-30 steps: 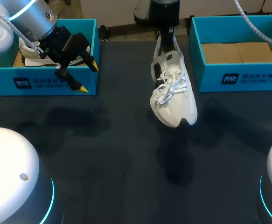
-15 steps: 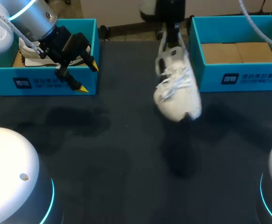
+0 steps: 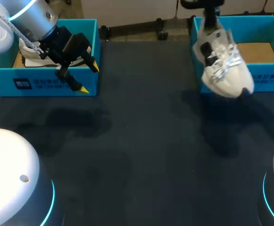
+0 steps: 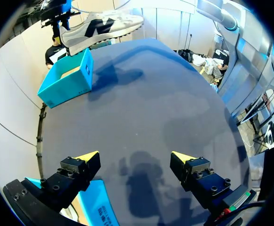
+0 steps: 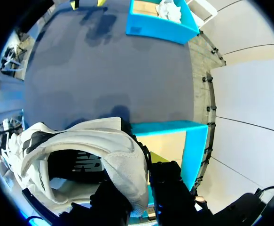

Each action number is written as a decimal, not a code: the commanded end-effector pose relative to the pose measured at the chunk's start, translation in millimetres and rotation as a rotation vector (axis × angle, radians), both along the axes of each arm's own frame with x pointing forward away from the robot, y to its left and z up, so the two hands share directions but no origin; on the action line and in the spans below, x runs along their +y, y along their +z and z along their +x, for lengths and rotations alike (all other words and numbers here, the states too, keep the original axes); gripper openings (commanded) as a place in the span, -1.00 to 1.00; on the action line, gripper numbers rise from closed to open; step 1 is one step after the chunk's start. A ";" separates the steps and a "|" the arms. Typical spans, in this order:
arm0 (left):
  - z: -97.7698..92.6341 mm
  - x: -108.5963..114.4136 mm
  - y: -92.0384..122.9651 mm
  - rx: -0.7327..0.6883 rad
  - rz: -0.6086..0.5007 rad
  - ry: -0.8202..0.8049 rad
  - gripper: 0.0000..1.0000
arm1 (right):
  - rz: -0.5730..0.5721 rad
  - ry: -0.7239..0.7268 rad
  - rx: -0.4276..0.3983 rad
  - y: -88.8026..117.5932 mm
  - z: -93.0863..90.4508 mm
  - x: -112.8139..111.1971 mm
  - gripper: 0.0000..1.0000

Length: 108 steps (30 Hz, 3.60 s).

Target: Take the shoe out of the shoebox, open the shoe tongue, remove and reinsert the insole, then place the shoe into the shoebox

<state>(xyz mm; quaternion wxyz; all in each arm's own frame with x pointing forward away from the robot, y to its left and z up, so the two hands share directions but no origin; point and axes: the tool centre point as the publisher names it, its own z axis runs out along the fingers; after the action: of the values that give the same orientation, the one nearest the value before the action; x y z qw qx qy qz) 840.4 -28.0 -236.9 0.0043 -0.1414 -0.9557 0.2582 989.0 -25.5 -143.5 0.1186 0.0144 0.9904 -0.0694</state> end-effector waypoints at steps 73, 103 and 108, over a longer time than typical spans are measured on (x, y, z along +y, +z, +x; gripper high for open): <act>-1.1 0.4 0.0 -0.002 0.001 0.001 1.00 | 0.016 -0.639 -0.104 -33.7 67.3 -311.1 -1.00; -1.1 0.4 0.0 -0.002 0.001 0.001 1.00 | 0.090 -1.529 -0.205 -33.3 33.2 -331.6 -1.00; -1.1 0.4 0.0 -0.002 0.001 0.001 1.00 | 0.090 -1.529 -0.205 -33.3 33.2 -331.6 -1.00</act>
<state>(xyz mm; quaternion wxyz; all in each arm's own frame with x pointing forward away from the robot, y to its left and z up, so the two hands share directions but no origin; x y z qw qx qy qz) 840.4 -28.0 -236.9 0.0043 -0.1413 -0.9557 0.2582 1022.6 -357.7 -178.7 0.1283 0.7052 0.6915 -0.0896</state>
